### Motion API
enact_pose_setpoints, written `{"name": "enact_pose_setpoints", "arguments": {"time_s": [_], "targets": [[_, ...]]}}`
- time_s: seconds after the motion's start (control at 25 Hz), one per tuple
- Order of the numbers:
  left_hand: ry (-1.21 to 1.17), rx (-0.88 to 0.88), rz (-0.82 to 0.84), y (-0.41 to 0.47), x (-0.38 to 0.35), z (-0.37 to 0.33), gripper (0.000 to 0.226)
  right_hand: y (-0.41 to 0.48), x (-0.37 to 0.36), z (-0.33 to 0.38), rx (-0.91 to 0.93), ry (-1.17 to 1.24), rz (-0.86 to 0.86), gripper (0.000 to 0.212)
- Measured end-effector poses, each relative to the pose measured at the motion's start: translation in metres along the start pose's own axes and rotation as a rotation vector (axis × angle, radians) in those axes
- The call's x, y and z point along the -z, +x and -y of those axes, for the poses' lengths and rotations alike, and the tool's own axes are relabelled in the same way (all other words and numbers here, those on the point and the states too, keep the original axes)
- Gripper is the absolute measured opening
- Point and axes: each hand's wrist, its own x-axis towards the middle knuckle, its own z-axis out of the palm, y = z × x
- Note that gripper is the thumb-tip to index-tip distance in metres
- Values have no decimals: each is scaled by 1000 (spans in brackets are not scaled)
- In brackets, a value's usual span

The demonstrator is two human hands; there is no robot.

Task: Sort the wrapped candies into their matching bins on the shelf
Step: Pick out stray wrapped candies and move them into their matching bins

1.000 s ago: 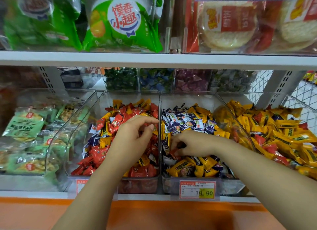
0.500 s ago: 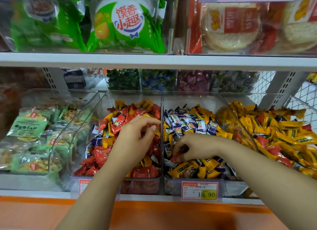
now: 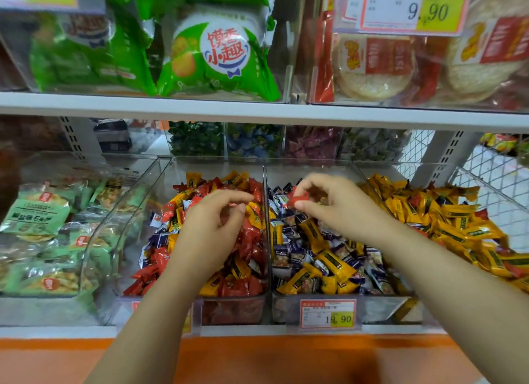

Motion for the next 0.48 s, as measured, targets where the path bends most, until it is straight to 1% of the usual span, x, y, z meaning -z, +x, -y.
{"name": "enact_pose_setpoints", "arguments": {"time_s": [0.04, 0.08, 0.16, 0.24, 0.28, 0.32, 0.48], "targets": [[-1, 5, -27, -1, 5, 2, 24, 6, -7, 12, 35, 18, -65, 7], [1, 10, -53, -2, 9, 4, 23, 14, -16, 23, 66, 26, -93, 8], [7, 28, -86, -5, 15, 8, 21, 31, -36, 39, 103, 10, -40, 11], [8, 48, -98, -7, 20, 10, 21, 41, -47, 44, 99, -74, 56, 26], [8, 46, -101, -8, 21, 10, 21, 41, -46, 42, 85, -104, 67, 31], [7, 39, -101, -10, 20, 10, 22, 37, -40, 39, 72, -110, 52, 32], [7, 35, -45, -14, 10, 3, 21, -4, 0, 15, -2, -59, -62, 23]]}}
